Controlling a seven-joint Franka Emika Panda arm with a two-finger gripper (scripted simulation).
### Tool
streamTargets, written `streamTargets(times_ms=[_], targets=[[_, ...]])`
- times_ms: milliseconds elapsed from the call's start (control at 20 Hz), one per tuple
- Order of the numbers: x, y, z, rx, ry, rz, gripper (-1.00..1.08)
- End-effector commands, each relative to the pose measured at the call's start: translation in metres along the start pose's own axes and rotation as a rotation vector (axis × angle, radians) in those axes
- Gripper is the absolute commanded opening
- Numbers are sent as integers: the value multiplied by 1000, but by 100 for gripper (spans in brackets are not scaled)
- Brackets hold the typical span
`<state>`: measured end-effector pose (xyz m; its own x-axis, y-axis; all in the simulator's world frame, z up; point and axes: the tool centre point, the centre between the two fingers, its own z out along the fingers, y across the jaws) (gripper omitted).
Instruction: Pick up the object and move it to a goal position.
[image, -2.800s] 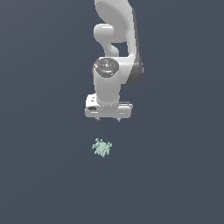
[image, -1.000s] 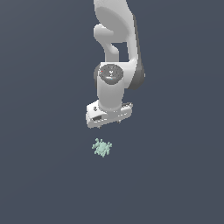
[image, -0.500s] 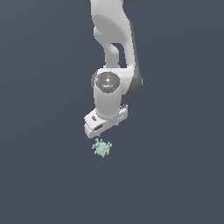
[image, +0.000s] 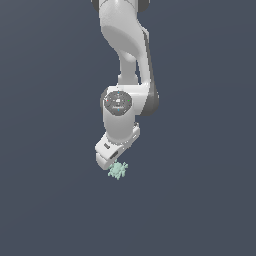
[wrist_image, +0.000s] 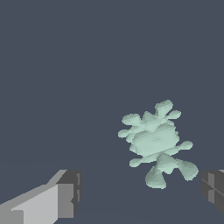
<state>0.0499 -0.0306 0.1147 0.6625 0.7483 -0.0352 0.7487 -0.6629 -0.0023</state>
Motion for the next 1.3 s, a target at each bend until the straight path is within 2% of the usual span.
streamTargets(times_ms=[0, 650, 1250], targets=[[2, 6, 3, -1, 5, -64, 100], [7, 29, 18, -7, 28, -326, 100], [7, 35, 22, -9, 34, -384, 100]])
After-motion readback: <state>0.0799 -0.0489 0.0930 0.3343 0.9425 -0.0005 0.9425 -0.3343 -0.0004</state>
